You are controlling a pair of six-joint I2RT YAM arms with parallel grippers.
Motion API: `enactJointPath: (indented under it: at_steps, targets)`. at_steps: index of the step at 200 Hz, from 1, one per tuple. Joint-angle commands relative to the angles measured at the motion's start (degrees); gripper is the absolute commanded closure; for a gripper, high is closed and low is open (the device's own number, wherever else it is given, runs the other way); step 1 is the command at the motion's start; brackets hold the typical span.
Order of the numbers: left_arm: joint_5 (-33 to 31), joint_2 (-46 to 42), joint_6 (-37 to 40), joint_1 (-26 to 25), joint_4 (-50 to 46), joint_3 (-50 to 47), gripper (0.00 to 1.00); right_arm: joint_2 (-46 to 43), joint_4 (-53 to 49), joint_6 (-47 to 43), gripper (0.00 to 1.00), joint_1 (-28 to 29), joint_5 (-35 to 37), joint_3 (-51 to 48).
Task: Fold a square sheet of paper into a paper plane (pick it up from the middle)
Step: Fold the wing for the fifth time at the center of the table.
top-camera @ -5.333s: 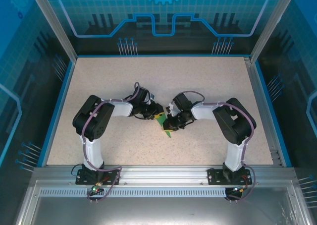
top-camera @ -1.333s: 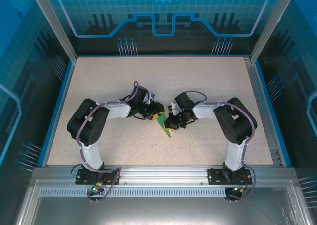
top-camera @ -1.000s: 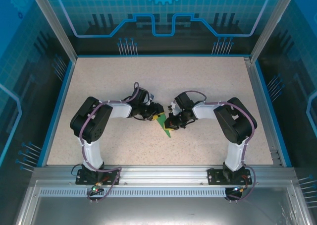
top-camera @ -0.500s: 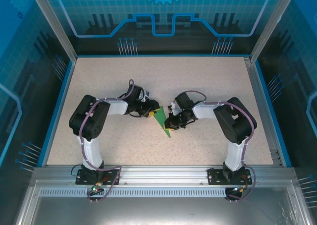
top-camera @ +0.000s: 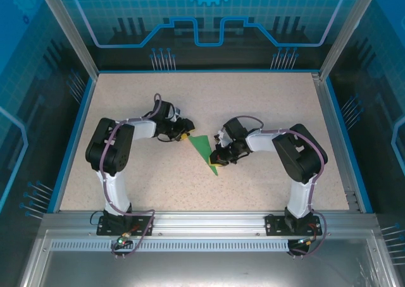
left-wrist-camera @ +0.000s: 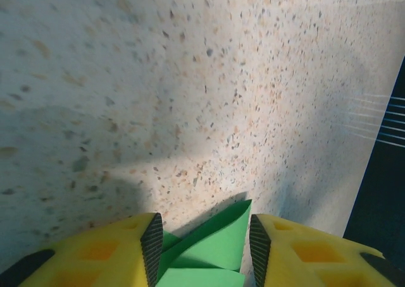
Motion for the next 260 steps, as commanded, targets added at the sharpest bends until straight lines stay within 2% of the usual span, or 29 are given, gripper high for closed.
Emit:
enactJointPath:
  at_steps: [1,36,61,121,191,236,260]
  targets:
    - [-0.7,-4.5,1.7,0.2,-3.3,1.2,0.55,4.9,-7.3,0.2,1.0,0.8,5.3,-2.4]
    - [-0.5,-10.3,-1.4,-0.7,-1.4,-2.2,0.54,4.9,-7.6,0.4,1.0,0.9,5.5,-1.9]
    - [-0.2,-12.7,-2.7,-3.9,-0.3,-4.1,0.54,4.9,-7.6,0.8,1.0,1.0,5.8,-1.7]
    - [0.5,-6.4,-7.7,-10.5,5.2,-5.7,0.58,4.2,-7.7,1.3,1.0,1.1,6.1,-1.2]
    - [-3.0,-1.0,-9.5,-11.0,2.2,-6.0,0.63,0.8,-9.1,-0.1,0.98,1.2,5.1,1.1]
    - [-3.6,0.1,-9.2,-10.9,0.8,-6.2,0.64,-2.4,-6.2,1.1,0.94,2.9,2.1,3.7]
    - [-3.6,0.5,-9.2,-10.9,0.9,-6.3,0.65,-1.3,-6.2,1.4,0.93,3.6,3.6,4.6]
